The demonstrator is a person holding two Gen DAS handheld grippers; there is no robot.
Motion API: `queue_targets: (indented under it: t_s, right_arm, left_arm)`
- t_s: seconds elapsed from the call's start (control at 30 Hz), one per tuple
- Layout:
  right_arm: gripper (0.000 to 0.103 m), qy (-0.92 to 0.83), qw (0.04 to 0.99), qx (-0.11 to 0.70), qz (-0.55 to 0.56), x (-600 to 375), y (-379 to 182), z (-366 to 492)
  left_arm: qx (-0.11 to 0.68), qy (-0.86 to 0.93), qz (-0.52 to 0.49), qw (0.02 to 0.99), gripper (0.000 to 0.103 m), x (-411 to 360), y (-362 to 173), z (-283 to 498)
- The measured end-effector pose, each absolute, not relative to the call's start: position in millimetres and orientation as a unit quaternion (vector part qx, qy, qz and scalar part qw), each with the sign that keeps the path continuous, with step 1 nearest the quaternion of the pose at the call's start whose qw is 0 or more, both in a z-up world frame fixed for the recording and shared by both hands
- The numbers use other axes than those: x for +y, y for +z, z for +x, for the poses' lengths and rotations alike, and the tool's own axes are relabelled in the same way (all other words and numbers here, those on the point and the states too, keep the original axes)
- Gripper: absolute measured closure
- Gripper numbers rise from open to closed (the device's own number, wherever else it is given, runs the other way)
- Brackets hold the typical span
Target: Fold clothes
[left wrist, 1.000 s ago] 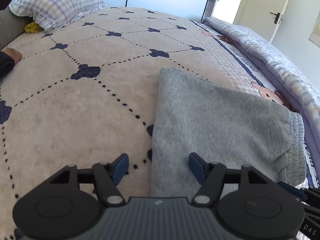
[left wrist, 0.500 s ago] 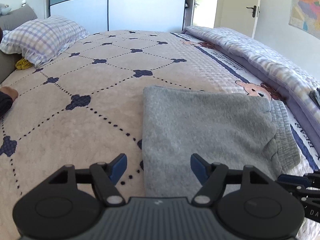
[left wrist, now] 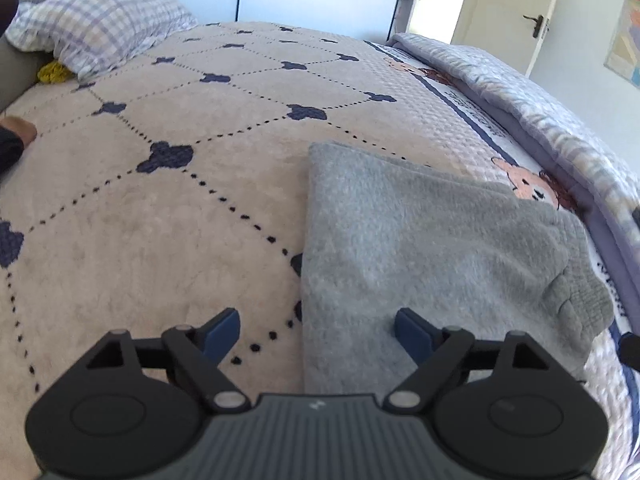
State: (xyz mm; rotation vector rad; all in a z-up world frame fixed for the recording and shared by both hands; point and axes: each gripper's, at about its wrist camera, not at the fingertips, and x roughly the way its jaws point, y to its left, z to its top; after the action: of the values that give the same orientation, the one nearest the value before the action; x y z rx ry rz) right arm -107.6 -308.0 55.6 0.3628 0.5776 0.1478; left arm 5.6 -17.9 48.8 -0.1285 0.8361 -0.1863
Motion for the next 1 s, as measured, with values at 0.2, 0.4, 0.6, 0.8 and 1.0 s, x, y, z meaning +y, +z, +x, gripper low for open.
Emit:
queue_targets:
  t_s: [0.2,0.4,0.6,0.8,1.0]
  right_arm:
    - [0.015,0.054,0.924,0.274,0.262,-343,42,-92]
    - [0.013,0.085,0.897,0.3,0.313,-344,15,-61]
    - [0.041,0.103,0.893,0.319,0.299,-335,-2,-33]
    - [0.059,0.126,0.908,0.306,0.257,-346,18,-29]
    - [0.061,0.128,0.955,0.221,0.152,-388,109,-32]
  left_arm:
    - [0.431,-0.108,-0.116,0.888,0.01,-16,37,19]
    - [0.428,-0.088,-0.117,0.892,0.023,-25,34,25]
    - [0.422,-0.098,-0.133,0.892,0.068,-29,36,32]
    - [0.369,-0.109,-0.15,0.911,0.088,-38,69,22]
    - [0.269,-0.19,-0.16,0.931,0.091,-106,158,12]
